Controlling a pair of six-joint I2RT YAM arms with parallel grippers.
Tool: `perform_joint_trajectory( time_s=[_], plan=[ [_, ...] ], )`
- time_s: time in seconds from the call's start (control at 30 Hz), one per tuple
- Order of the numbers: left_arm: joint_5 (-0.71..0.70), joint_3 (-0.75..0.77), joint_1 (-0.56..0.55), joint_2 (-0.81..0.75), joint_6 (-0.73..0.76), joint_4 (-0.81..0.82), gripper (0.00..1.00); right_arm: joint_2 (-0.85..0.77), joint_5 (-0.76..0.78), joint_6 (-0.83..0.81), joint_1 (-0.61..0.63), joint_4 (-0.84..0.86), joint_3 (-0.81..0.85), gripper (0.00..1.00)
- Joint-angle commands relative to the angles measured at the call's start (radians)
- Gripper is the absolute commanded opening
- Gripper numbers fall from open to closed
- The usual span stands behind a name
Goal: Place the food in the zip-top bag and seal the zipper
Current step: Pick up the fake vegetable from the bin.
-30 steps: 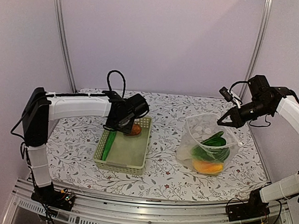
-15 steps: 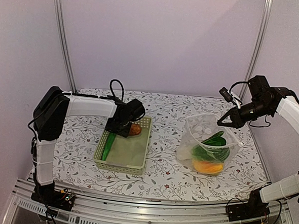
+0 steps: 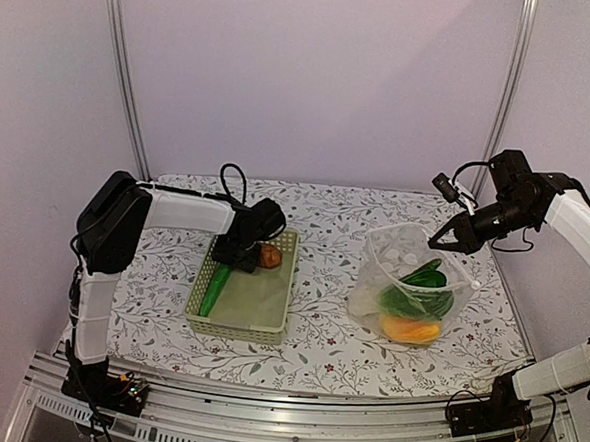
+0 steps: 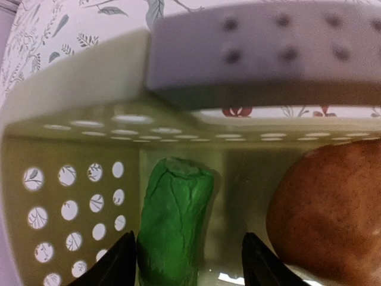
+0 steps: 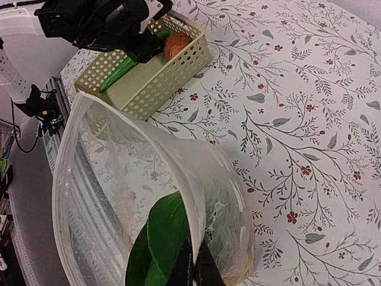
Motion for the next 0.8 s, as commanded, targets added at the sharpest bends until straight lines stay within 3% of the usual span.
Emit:
perform_joint_trajectory(
  time_s=[0.0,0.13,0.5,0.77],
  plan=[
    [0.061,0.013,0.005,0.009,-0.007,0.016,0.57,-0.005,-0.005,-0.004,0.004,0.008,-0.009,0.0],
    [0.061,-0.007,-0.013,-0.027,-0.02,0.021,0.52,-0.001,-0.007,-0.005,0.002,0.011,-0.012,0.0],
    [0.084,0.009,-0.021,-0.043,-0.013,-0.033,0.24,0.005,-0.015,-0.005,0.003,0.014,-0.012,0.0],
    [0.023,0.052,-0.045,-0.139,-0.03,-0.137,0.14,-0.006,-0.01,-0.007,0.003,0.015,-0.017,0.0]
  ],
)
